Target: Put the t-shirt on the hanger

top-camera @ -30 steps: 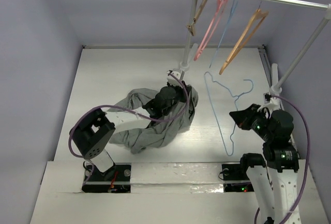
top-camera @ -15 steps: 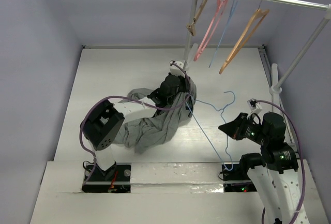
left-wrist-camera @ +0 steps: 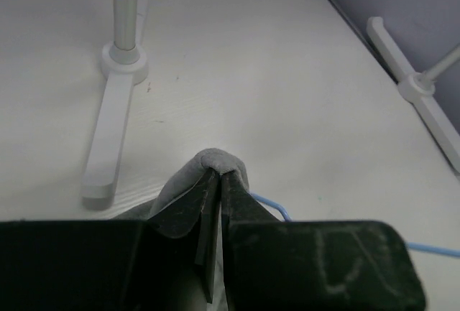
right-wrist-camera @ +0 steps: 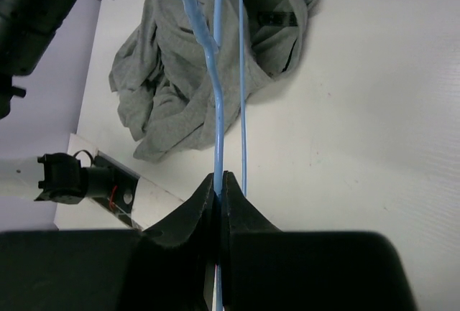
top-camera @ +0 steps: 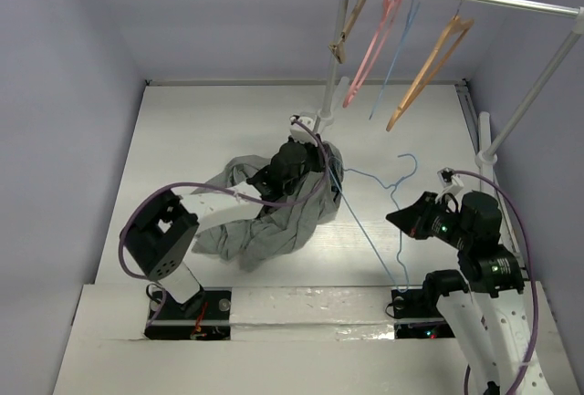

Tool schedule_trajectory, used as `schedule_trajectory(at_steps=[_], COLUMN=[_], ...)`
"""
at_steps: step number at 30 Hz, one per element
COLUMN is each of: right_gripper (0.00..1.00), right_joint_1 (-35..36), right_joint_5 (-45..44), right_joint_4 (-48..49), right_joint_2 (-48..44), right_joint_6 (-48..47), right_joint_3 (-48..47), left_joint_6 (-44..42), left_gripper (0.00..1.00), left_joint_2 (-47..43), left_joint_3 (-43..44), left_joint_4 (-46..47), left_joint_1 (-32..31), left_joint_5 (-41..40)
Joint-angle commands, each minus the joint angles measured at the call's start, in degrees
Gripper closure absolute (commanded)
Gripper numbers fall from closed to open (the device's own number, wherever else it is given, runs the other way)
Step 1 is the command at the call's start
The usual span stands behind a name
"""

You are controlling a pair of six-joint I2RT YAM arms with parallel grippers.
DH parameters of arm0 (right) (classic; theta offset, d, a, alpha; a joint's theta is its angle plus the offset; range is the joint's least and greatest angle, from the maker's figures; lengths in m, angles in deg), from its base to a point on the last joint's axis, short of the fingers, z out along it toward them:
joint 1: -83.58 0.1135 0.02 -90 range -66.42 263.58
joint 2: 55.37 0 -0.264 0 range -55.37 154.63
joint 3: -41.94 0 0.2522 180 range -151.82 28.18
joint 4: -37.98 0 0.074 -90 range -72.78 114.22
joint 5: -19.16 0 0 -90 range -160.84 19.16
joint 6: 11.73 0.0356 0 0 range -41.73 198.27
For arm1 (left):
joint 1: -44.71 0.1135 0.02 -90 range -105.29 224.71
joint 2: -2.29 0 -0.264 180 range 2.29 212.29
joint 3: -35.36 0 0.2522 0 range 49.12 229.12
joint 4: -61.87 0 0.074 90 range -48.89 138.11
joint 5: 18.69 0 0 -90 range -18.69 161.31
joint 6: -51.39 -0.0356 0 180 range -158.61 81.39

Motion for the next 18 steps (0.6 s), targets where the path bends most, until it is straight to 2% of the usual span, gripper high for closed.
schedule_trajectory(at_steps=[1,3,7,10,12,13,15,16,17,18], right_gripper=[1.00,1.00,1.00,1.00,1.00,1.00,1.00,1.00,1.00,1.00], right_joint_1=[0.36,0.97,5.00,11.76,16.33,22.27,30.37,39.81,44.61,49.09], right_joint_5=[-1.69,-0.64,-5.19,-10.99,-18.01,-20.39,-30.65,-36.70,-48.33,-53.67], right_joint_4=[6.12,7.00,8.58,11.74,14.64,15.78,20.00,21.05,20.98,20.63], right_joint_2=[0.73,2.31,3.90,5.65,7.23,8.20,11.10,12.24,15.12,16.98], right_joint_6=[0.35,0.43,0.35,1.57,2.27,2.63,3.33,3.42,3.25,2.90], right_joint_3=[-1.65,-1.30,-0.69,-0.42,-0.33,-0.33,-0.51,-1.81,-3.04,-4.54], left_joint_6=[0.54,1.15,1.68,1.59,1.59,1.42,1.15,0.98,0.72,0.11], left_gripper=[1.00,1.00,1.00,1.00,1.00,1.00,1.00,1.00,1.00,1.00], left_joint_2=[-5.53,-7.47,-9.32,-11.16,-13.44,-14.32,-16.43,-17.74,-18.45,-18.98], left_joint_3=[-1.44,-2.49,-2.76,-3.02,-4.33,-4.60,-5.31,-5.31,-5.48,-5.66], left_joint_4=[3.11,3.46,3.03,1.53,1.01,0.74,-0.66,-1.36,-2.07,-3.29], left_joint_1=[-1.59,-2.29,-3.61,-4.14,-4.14,-4.14,-4.14,-4.14,-4.14,-4.14], left_joint_5=[-0.70,-0.62,0.78,0.09,-0.44,-0.79,-1.23,-2.89,-4.04,-5.35])
